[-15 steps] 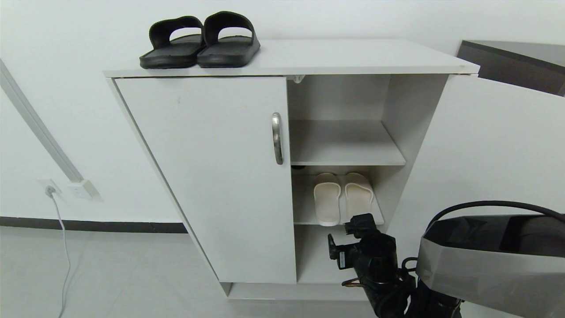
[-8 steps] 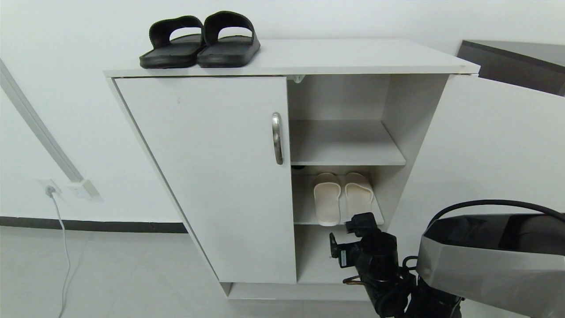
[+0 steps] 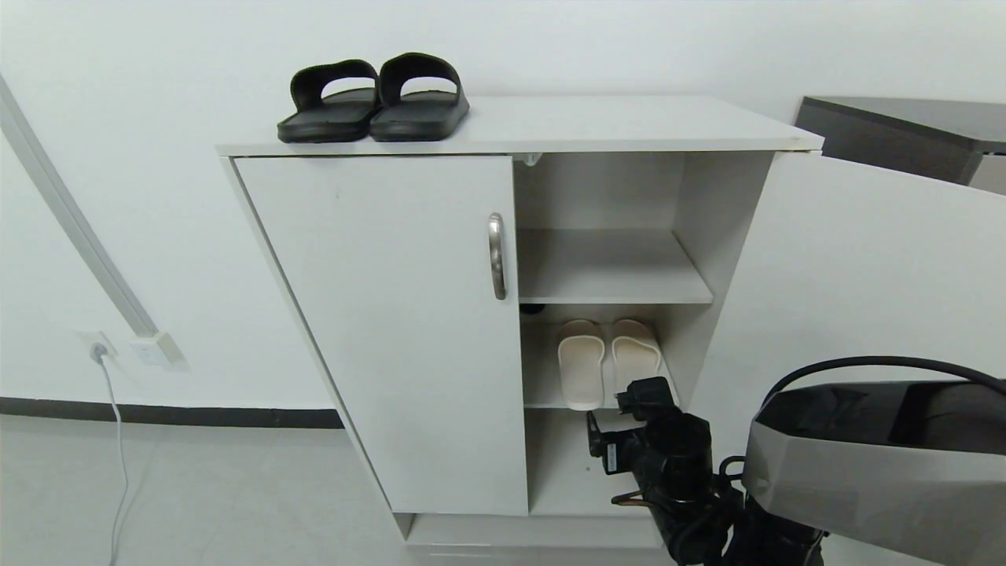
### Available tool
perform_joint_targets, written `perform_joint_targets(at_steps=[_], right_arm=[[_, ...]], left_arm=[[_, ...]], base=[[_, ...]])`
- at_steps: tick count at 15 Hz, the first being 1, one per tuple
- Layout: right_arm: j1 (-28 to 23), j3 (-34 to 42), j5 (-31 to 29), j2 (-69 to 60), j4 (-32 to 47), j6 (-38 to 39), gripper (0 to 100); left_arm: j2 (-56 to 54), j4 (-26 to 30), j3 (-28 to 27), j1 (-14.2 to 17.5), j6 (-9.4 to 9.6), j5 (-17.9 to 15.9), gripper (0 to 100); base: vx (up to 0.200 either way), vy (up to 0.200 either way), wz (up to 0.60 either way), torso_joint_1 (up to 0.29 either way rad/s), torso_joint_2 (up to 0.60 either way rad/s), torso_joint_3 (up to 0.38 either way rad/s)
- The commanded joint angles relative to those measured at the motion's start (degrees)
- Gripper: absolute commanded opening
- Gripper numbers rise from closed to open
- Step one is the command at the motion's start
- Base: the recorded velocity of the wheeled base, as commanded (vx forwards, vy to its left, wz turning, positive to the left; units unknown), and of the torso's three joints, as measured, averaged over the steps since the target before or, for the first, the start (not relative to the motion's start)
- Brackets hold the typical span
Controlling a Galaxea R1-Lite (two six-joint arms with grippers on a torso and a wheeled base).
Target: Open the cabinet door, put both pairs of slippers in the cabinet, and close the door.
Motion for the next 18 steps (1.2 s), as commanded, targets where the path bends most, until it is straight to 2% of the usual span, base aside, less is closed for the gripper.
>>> perform_joint_targets(at_steps=[1,6,15,18], right_arm=[[0.03,0.24,0.02,0.20,-0.03,0.04,100],[0.03,0.68,0.02,0.20,-1.17,-0.05,100],[0.11,0.85,0.02,0.99,-1.61,-0.05,100],[0.11,0.85,0.02,0.99,-1.61,-0.05,100]], left_arm=[[0.07,0.00,0.00,0.00,-0.01,-0.02,0],[0.07,0.00,0.00,0.00,-0.01,-0.02,0],[0.07,0.00,0.00,0.00,-0.18,-0.02,0],[0.07,0.00,-0.09,0.00,-0.18,-0.02,0]], base=[[0.000,0.000,0.00,0.002,0.01,0.198],[0.000,0.000,0.00,0.001,0.00,0.161],[0.000,0.000,0.00,0.000,0.00,0.000],[0.000,0.200,0.00,0.002,0.00,0.002]])
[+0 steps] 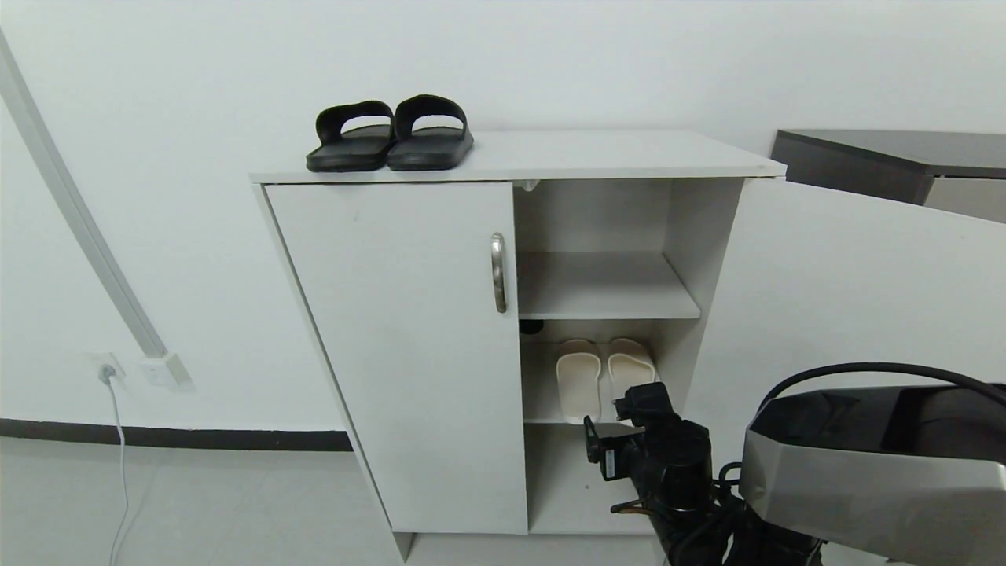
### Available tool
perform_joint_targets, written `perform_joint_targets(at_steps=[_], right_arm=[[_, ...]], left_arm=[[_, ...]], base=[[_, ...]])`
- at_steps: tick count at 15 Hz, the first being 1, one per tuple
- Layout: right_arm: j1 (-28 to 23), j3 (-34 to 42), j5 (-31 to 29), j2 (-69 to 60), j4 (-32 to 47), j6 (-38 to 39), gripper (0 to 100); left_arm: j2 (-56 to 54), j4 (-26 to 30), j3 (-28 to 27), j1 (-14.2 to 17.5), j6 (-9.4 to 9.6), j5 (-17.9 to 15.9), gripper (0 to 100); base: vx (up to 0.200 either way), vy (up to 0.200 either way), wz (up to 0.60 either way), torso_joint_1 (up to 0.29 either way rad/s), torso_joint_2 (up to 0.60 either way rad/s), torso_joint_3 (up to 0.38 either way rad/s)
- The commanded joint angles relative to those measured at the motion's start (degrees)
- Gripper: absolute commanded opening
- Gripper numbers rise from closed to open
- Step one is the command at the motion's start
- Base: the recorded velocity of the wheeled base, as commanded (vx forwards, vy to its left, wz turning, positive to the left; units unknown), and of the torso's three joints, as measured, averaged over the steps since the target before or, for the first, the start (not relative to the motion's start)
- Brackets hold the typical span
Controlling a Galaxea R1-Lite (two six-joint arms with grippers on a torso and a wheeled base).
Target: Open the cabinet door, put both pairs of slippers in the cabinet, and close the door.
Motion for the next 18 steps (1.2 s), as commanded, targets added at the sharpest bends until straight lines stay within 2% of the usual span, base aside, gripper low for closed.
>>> perform_joint_targets(at_steps=[1,18], right_arm=[[-0.02,0.01,0.06,0.30,0.20,-0.01,100],[1.21,0.63,0.15,0.30,-2.96,-0.01,100]], left_arm=[[0.07,0.02,0.02,-0.02,0.02,0.03,0],[0.07,0.02,0.02,-0.02,-0.25,0.29,0]], base=[[0.000,0.200,0.00,0.012,0.00,0.007],[0.000,0.200,0.00,0.005,0.00,0.003]])
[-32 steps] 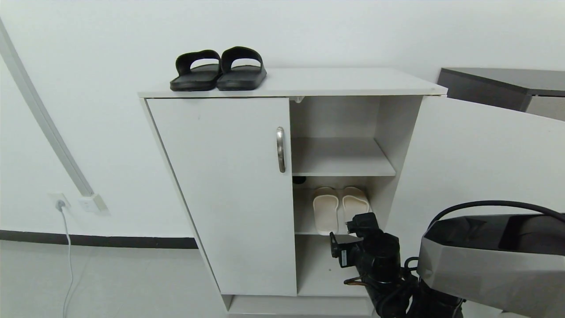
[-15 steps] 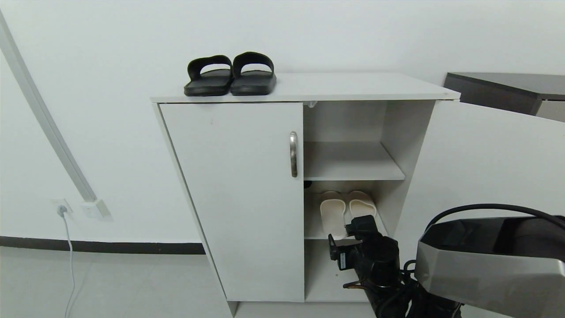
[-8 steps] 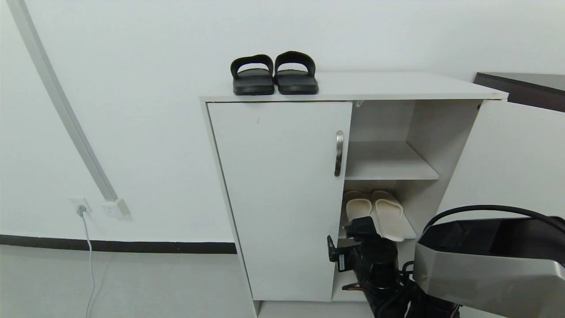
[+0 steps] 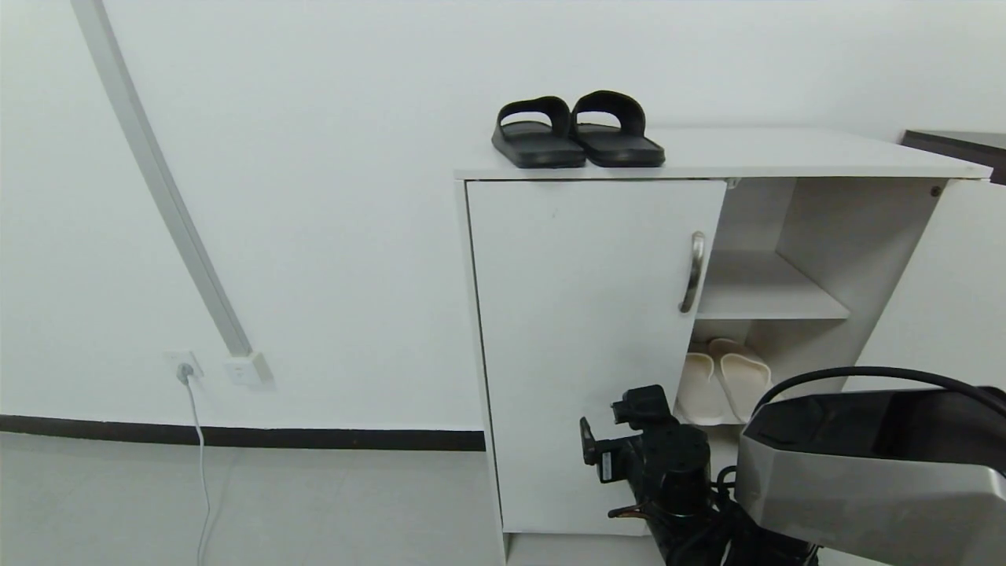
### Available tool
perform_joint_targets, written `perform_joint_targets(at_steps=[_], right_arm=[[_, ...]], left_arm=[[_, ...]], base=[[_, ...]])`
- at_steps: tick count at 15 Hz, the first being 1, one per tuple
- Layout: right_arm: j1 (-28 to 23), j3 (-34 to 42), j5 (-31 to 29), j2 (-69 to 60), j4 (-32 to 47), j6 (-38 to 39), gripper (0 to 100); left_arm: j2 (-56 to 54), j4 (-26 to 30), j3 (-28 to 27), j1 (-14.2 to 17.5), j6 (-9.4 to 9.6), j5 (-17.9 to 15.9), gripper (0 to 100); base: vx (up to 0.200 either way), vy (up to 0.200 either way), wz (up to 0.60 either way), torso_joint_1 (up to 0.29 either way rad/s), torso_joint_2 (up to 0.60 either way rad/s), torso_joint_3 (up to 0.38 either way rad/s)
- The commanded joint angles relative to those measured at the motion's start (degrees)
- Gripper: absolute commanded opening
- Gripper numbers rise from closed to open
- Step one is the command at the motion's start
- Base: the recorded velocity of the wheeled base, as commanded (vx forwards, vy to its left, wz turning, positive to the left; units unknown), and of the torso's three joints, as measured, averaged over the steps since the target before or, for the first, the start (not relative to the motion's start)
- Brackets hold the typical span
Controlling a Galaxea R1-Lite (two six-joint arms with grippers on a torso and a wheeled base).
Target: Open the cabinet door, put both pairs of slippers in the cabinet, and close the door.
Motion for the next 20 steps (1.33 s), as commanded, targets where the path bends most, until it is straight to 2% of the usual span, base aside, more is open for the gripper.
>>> perform_joint_targets(at_steps=[1,3,14,20], right_arm=[[0.00,0.41,0.24,-0.14,-1.53,-0.01,100],[0.00,1.11,2.00,-0.14,-2.41,-0.10,100],[0.71,1.47,2.35,-0.05,-2.41,-0.36,100],[0.79,2.08,2.35,-0.05,-2.41,-0.27,100]], left_arm=[[0.07,0.00,0.02,0.00,-0.25,0.73,0],[0.07,-0.09,0.02,0.00,-0.96,0.99,0],[0.07,-0.09,0.02,-0.09,-0.96,0.99,0],[0.07,-0.09,0.02,-0.09,-0.96,0.99,0]], base=[[0.000,0.200,0.00,0.002,0.00,-0.002],[0.000,0.000,0.00,0.000,0.00,0.000],[0.000,0.000,0.00,0.000,0.00,0.000],[0.000,0.000,0.00,0.067,-0.36,-0.292]])
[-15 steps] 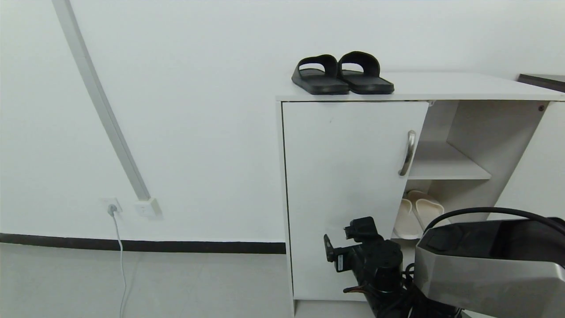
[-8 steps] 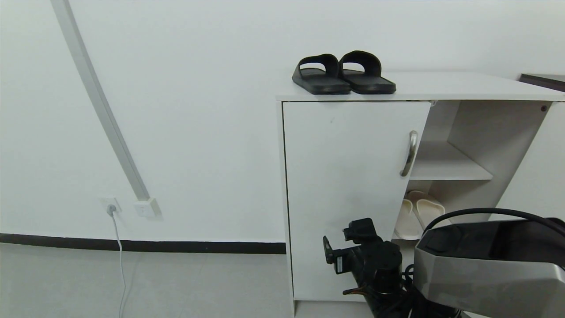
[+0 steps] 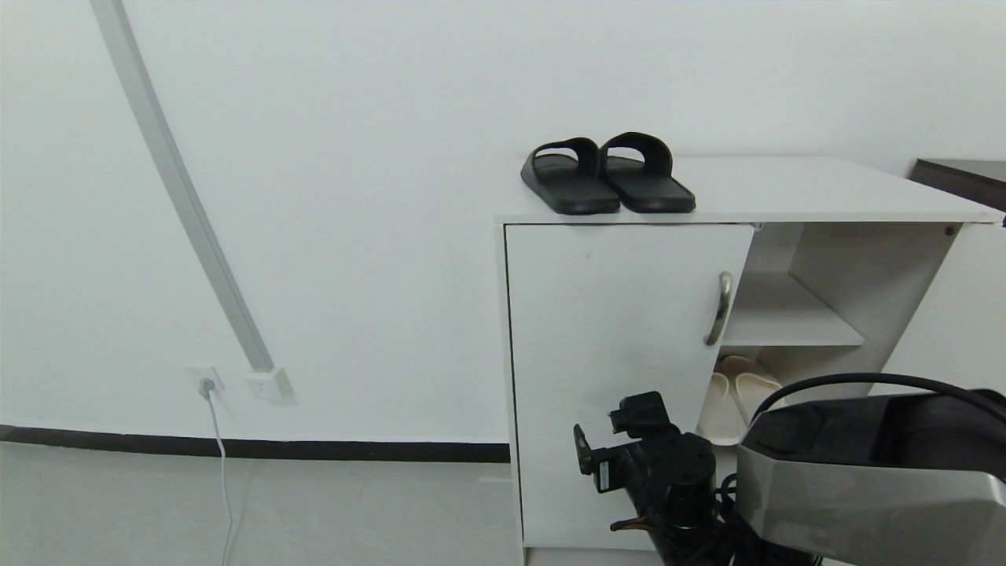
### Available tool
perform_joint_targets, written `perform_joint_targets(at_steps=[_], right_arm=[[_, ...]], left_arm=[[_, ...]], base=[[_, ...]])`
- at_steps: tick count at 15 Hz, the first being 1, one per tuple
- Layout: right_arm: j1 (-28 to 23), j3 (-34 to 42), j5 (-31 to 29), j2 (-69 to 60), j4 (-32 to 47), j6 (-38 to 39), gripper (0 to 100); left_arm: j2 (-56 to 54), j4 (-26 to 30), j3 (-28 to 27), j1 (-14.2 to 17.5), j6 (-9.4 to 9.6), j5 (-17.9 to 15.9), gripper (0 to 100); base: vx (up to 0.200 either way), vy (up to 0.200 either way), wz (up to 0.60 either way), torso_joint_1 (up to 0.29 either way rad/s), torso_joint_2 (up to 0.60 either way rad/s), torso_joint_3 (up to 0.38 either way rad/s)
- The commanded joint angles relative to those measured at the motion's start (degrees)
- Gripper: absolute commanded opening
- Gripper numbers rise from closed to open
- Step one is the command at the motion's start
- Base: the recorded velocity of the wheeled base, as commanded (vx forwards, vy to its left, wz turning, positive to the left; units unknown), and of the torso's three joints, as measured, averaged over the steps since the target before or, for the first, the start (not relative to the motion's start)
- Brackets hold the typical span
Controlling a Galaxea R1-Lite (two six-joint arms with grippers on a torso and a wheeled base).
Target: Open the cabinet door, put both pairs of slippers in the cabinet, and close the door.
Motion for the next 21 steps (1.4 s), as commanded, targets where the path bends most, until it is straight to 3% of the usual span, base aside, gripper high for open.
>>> perform_joint_targets(at_steps=[1,21], right_arm=[[0.04,0.01,0.00,0.03,-0.06,-0.03,100],[0.30,0.10,0.00,0.12,-0.06,0.05,100]], left_arm=[[0.07,-0.01,0.00,0.00,-0.02,-0.02,0],[0.07,-0.01,0.00,0.00,-0.02,-0.02,0]], base=[[0.000,0.000,0.00,0.110,-0.44,-0.339],[0.000,0.000,0.00,0.190,-0.51,-0.323]])
